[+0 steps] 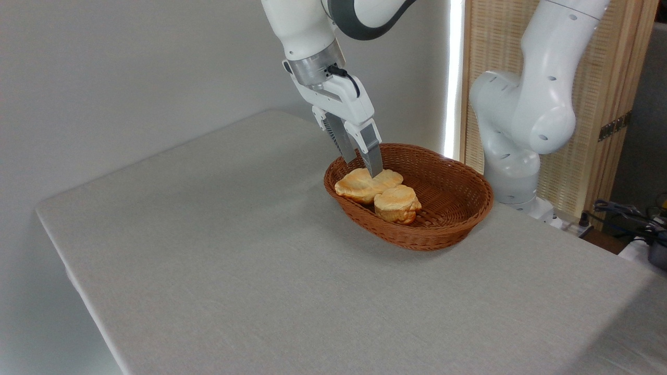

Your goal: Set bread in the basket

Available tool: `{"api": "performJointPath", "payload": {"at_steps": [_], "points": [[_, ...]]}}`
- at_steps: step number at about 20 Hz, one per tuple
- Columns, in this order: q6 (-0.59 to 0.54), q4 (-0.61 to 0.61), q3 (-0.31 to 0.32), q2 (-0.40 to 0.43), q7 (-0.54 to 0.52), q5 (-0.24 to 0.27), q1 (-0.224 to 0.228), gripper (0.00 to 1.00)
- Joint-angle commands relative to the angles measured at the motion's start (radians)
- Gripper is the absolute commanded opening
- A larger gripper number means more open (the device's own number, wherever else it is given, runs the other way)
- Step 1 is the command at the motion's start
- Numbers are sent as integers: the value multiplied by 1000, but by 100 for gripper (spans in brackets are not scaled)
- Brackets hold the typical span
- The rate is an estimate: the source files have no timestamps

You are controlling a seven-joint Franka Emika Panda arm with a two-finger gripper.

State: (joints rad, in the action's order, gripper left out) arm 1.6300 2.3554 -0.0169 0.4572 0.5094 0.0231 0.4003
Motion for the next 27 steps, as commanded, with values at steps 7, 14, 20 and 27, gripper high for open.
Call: {"api": "performJointPath", "payload": {"at_steps": [7, 14, 20, 27], "points": [[99, -163, 95, -35, 27, 0, -3, 100], [114, -442, 182, -262, 27, 1, -3, 100], [241, -533, 222, -364, 27, 23, -3, 100], [246, -558, 224, -396, 27, 28, -5, 100]]}}
